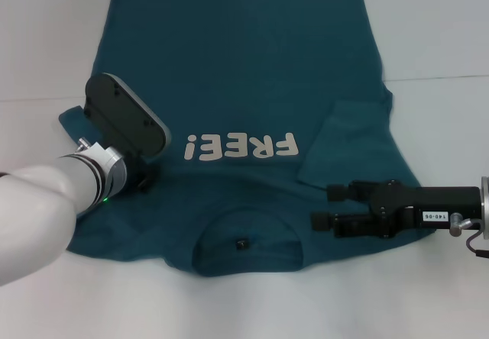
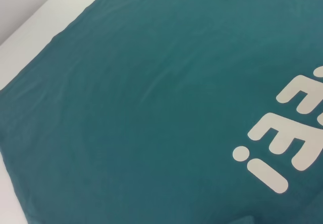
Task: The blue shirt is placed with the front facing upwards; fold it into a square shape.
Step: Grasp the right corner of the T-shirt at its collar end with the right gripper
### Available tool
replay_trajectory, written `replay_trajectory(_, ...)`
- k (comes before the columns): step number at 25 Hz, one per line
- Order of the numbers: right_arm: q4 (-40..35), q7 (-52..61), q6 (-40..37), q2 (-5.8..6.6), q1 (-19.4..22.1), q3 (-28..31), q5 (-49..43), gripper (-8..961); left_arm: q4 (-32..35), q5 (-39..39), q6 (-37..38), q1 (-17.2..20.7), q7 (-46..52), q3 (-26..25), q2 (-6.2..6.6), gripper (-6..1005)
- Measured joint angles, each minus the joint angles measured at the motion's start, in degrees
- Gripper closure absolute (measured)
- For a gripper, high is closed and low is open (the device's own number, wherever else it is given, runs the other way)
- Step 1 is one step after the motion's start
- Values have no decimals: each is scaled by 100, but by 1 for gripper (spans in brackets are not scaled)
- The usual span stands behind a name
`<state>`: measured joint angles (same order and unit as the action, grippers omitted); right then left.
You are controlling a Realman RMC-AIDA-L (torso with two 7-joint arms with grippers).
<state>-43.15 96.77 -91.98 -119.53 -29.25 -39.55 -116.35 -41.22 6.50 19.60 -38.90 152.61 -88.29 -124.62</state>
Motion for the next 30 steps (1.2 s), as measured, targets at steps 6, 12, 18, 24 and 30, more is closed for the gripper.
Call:
replay_trajectory(6, 0, 0, 9, 0, 10, 0, 0, 11, 1, 0, -6, -3, -12, 7, 9, 547)
replay_trajectory(12, 0, 0, 19, 0, 7, 0, 7, 12, 1, 0, 0, -3, -34, 25, 9, 690)
replay_trajectory(18, 0, 0, 22, 0, 7, 0, 7, 12, 1, 0, 0, 8, -42, 35, 8, 901)
replay_trajectory(24, 0, 0, 21, 0, 22, 0, 8, 12, -25, 0, -18, 25, -45, 41, 0, 996)
replay_trajectory(30, 0, 0, 7, 0, 30, 22, 17, 12, -59, 0, -45, 44, -47, 48, 0, 995)
